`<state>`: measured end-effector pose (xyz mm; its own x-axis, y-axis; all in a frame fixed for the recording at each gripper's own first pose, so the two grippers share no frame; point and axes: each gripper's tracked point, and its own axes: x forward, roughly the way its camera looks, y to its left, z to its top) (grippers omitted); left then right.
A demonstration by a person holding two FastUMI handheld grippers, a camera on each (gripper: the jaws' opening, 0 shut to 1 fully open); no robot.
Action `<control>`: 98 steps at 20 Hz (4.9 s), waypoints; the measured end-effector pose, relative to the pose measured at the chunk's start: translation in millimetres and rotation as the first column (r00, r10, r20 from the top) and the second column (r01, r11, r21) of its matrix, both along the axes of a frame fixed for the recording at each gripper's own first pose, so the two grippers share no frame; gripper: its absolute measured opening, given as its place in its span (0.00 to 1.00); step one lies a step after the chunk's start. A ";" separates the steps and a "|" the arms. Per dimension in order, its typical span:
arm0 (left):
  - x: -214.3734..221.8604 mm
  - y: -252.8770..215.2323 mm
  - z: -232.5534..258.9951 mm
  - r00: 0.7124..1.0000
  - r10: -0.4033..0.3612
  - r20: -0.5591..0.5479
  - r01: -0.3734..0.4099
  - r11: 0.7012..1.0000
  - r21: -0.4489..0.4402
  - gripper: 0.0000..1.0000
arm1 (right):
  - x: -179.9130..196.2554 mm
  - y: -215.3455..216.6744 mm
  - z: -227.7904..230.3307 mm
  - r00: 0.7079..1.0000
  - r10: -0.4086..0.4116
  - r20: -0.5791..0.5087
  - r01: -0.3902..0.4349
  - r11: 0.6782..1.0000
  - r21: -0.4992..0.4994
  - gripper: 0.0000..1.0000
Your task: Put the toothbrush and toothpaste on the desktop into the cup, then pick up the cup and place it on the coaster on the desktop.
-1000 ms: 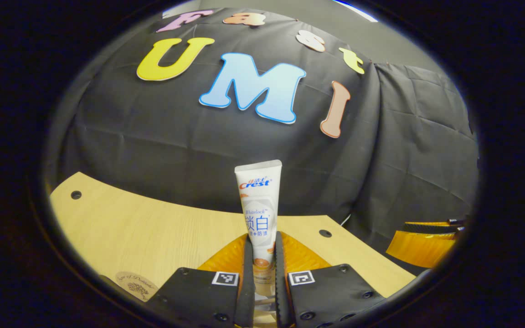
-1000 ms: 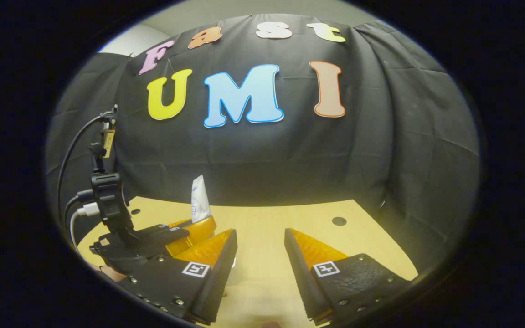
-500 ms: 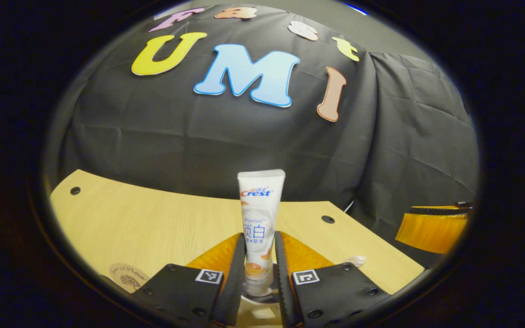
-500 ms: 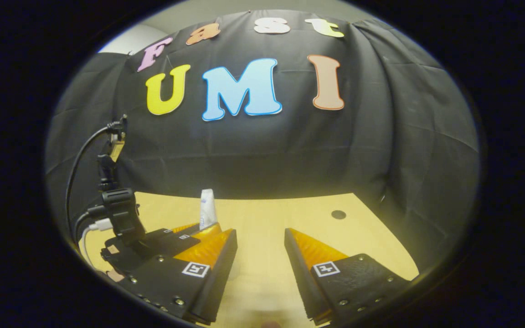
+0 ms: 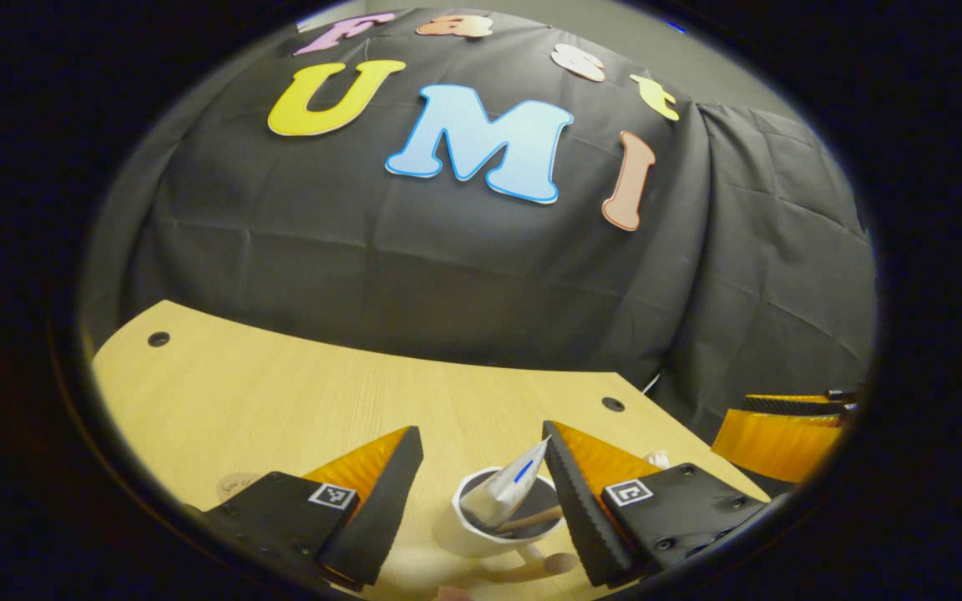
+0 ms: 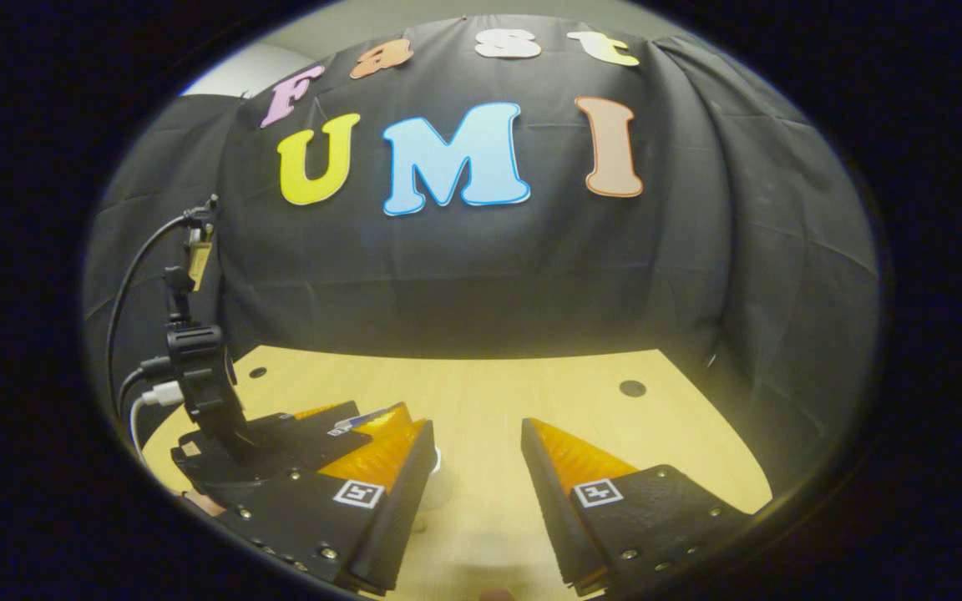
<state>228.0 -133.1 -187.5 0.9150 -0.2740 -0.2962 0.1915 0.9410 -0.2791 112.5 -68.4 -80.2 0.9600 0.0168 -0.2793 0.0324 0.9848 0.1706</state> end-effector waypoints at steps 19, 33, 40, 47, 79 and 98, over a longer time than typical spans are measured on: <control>-44.4 61.7 90.2 0.987 0.030 0.160 -0.039 0.998 0.052 0.92 | -3.7 54.6 -12.7 0.995 0.049 -0.092 -0.049 0.999 -0.004 0.67; -66.5 106.0 93.7 0.986 0.052 0.157 -0.059 0.997 0.042 0.92 | -4.4 95.2 -69.0 0.948 0.047 -0.316 -0.058 0.998 -0.024 0.68; -68.5 123.5 79.5 0.991 0.067 0.119 -0.072 0.997 0.038 0.92 | 5.0 99.7 -107.8 0.896 0.038 -0.442 -0.055 0.998 -0.026 0.68; -72.3 136.3 68.0 0.993 0.082 0.086 -0.085 0.996 0.033 0.92 | 10.3 106.2 -137.8 0.832 0.054 -0.552 -0.067 0.998 -0.002 0.68; -97.2 159.2 57.0 0.989 0.146 0.038 -0.147 0.989 0.027 0.92 | 12.5 104.6 -151.2 0.820 0.089 -0.566 -0.088 0.996 0.029 0.12; -134.4 222.5 60.5 0.974 0.223 0.045 -0.225 0.973 0.059 0.92 | 22.8 196.9 -113.4 0.887 0.225 -0.403 -0.190 0.974 0.124 0.12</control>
<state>93.6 89.4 -127.0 0.9617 -0.0427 -0.2706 -0.0168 0.9767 -0.2141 135.3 128.5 -193.6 0.7308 0.2416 -0.6385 -0.0869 0.9606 0.2640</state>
